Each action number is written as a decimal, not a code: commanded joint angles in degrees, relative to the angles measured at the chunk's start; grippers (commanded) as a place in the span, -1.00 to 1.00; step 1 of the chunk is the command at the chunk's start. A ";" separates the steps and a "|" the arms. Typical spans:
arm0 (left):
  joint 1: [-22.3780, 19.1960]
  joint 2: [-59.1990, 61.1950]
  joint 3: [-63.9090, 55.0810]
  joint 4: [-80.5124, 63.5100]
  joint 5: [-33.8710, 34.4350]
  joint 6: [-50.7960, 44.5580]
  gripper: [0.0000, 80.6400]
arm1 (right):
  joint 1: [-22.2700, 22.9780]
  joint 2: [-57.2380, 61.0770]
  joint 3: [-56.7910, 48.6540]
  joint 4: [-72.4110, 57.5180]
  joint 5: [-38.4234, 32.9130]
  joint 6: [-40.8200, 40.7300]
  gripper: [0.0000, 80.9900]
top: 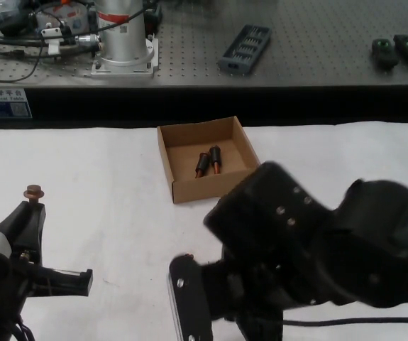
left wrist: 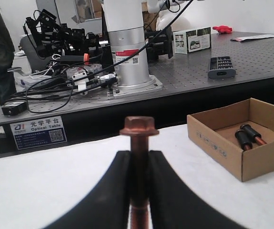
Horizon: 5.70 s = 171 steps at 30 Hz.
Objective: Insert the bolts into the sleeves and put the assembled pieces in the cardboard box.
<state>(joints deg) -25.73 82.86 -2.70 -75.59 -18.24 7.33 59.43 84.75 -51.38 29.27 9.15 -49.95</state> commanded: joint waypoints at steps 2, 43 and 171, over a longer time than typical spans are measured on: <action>0.07 -0.59 -0.03 -1.76 6.48 -2.80 -0.98 | 0.09 -3.21 -0.37 -1.05 -0.55 5.29 -0.86; 0.07 -0.59 -1.28 -13.27 40.45 -25.85 -0.98 | -0.67 -15.70 38.42 -81.48 1.39 42.87 -0.86; -7.39 15.31 -20.89 -7.58 52.97 -21.69 -0.98 | -10.08 10.48 38.36 -112.43 -17.18 50.87 -0.86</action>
<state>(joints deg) -32.97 98.59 -23.49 -83.01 35.77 -15.40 49.70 95.24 -12.78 -78.70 -8.81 -1.07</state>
